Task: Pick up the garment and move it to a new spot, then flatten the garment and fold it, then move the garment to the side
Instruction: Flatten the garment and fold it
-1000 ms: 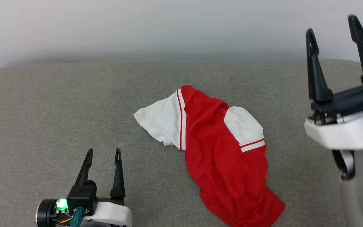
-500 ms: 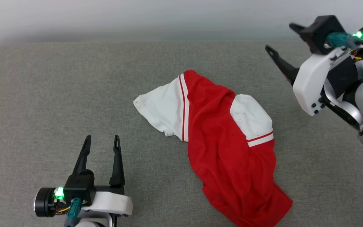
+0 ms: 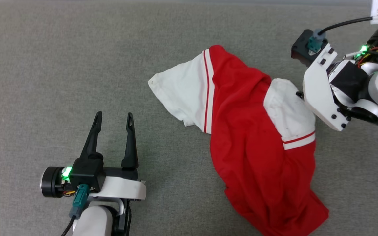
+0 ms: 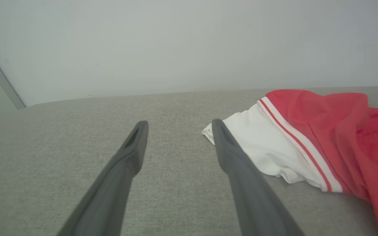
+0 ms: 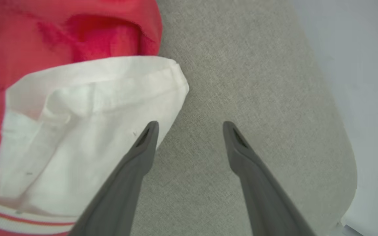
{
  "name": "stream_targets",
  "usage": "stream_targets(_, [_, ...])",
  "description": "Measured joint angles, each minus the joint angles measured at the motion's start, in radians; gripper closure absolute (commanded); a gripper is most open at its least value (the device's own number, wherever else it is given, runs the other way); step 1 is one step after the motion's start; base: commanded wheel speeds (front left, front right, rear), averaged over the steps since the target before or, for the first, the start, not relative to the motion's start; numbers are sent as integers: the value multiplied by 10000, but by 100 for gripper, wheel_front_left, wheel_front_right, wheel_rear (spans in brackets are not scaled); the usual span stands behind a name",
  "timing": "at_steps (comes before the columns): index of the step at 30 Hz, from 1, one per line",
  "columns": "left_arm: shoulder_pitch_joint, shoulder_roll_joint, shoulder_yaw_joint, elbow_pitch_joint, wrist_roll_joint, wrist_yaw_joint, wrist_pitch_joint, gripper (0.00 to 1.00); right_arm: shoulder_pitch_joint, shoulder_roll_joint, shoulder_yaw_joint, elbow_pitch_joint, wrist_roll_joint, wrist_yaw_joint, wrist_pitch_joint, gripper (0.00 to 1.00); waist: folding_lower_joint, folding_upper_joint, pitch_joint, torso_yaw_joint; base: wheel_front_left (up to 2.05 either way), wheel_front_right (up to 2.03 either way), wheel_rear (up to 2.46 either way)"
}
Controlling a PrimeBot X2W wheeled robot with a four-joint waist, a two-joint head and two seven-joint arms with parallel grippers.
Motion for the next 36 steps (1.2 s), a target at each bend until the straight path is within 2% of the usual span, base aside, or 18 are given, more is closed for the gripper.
stream_targets(6, [-267, -8, -174, -2, -167, 52, 0, 0, -103, 134, 1218, 775, 297, 0, -253, 0, 0, 0, 587, 405, 0, 0, 0])
stream_targets(14, [-378, -12, -117, 44, -213, 100, 0, 0, -35, 280, 1544, 1139, 384, -21, -957, 0, 0, 0, 759, 502, 0, 0, 0])
stream_targets(15, [-378, -10, -98, 65, -203, 100, 0, 0, -14, 303, 1580, 1154, 320, -19, -1085, 59, -1, 0, 722, 469, 0, 0, 0])
stream_targets(16, [-378, -12, -92, 90, -199, 100, 0, 0, 11, 334, 1620, 1162, 295, -19, -1198, 100, 0, 0, 667, 439, 0, 0, 0])
stream_targets(20, [-300, -13, -65, 226, -144, 84, 0, 0, 226, 420, 1766, 1312, 441, 0, -2044, 100, 0, 0, 290, 307, 0, 0, 0])
stream_targets(25, [121, -17, 42, 297, -130, 111, 0, 0, 300, -25, 1755, 1216, 880, 0, -3396, 100, 0, 0, -442, 131, 0, 0, 0])
stream_targets(31, [663, -17, 251, 278, -61, 140, 0, 0, 880, -1264, 1707, 738, 1315, 0, -4259, 100, -1, 0, -1196, -246, 0, 0, 0])
stream_targets(36, [855, -15, 316, 184, -58, 140, 0, 0, 2120, -2259, 1089, 656, 1793, 0, -4863, 100, -2, 0, -1456, -494, 0, 0, 0])
